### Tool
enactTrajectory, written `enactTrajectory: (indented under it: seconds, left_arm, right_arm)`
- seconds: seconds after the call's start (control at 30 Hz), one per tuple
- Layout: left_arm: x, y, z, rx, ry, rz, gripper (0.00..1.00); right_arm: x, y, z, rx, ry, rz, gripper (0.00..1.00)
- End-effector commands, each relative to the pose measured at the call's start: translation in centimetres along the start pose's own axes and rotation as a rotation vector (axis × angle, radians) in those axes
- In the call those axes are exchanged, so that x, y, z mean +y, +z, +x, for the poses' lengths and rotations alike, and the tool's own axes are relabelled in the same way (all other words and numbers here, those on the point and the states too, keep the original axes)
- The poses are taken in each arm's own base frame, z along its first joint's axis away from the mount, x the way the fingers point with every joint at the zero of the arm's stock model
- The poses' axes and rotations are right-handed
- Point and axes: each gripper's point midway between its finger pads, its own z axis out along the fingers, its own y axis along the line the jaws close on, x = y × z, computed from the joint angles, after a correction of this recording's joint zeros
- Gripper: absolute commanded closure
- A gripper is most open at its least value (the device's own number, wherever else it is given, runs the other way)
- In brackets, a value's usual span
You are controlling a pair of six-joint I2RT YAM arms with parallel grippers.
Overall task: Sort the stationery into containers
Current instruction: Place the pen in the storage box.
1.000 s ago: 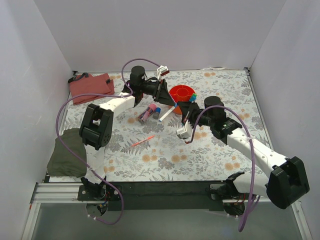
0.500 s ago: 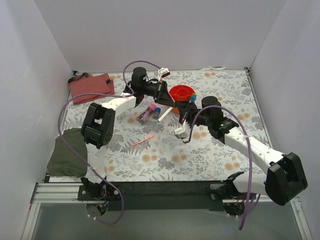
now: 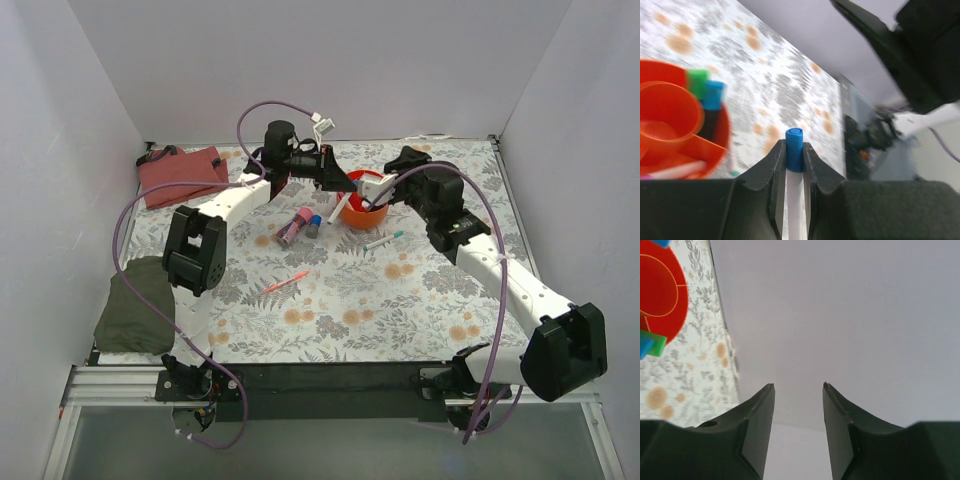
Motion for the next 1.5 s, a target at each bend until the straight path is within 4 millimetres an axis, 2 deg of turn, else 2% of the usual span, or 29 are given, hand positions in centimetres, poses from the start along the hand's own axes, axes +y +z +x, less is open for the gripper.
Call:
enactTrajectory:
  seconds: [0.0, 0.03, 0.07, 0.1, 0.13, 0.17, 0.3, 0.43, 0.73, 0.9, 1.1, 1.23, 1.27, 1.43, 1.47]
  left_arm:
    - [3.2, -1.1, -4.1, -0.228, 0.249, -0.237, 1.00]
    - [3.6, -1.3, -4.6, -0.272, 0.247, -0.263, 1.00]
    - [4.1, -1.7, -6.5, -0.359, 0.302, -0.303, 1.00]
    - [4.6, -1.7, -6.7, -0.387, 0.304, -0.322, 1.00]
    - [4.8, -1.6, -7.2, -0.411, 0.312, -0.335, 1.00]
    - [5.9, -1.5, -7.6, -0.445, 0.318, -0.365, 1.00]
    - [5.5, -0.9, -9.6, -0.507, 0.363, -0.376, 1.00]
    - [4.7, 0.2, -10.3, -0.530, 0.376, -0.371, 1.00]
    - [6.4, 2.7, -7.5, -0.590, 0.367, -0.405, 1.00]
    - [6.9, 3.0, -7.6, -0.612, 0.395, -0.420, 1.00]
    - [7.0, 2.7, -7.3, -0.612, 0.428, -0.438, 1.00]
    - [7.4, 2.2, -6.1, -0.613, 0.465, -0.458, 1.00]
    - [8.1, 2.1, -5.1, -0.598, 0.466, -0.473, 1.00]
    - [8.3, 1.6, -4.2, -0.608, 0.491, -0.489, 1.00]
    - [8.5, 1.4, -4.0, -0.608, 0.487, -0.498, 0.95]
  right_arm:
    - [-1.0, -0.4, 3.4, 0.168, 0.349, 0.071, 0.47]
    - [-0.7, -0.2, 3.7, 0.187, 0.386, 0.067, 0.46]
    - [-1.1, -0.2, 4.0, 0.203, 0.415, 0.076, 0.46]
    - [-0.3, 0.0, 4.6, 0.238, 0.461, 0.066, 0.46]
    - [-0.3, 0.1, 4.8, 0.247, 0.480, 0.069, 0.46]
    - [-0.1, 0.1, 5.2, 0.262, 0.494, 0.070, 0.46]
    - [1.0, 0.4, 5.9, 0.297, 0.546, 0.066, 0.46]
    - [1.9, 0.4, 6.1, 0.307, 0.557, 0.052, 0.46]
    - [2.0, 0.4, 6.8, 0.330, 0.567, 0.057, 0.47]
    - [2.5, -0.1, 7.6, 0.350, 0.572, 0.055, 0.47]
    - [3.4, -0.3, 8.2, 0.365, 0.589, 0.044, 0.47]
    - [3.8, -0.2, 8.4, 0.364, 0.588, 0.033, 0.47]
    - [4.0, -0.1, 8.5, 0.365, 0.585, 0.026, 0.47]
    - [4.2, 0.4, 8.9, 0.364, 0.585, 0.017, 0.47]
    - [4.5, 0.6, 8.9, 0.364, 0.586, 0.009, 0.47]
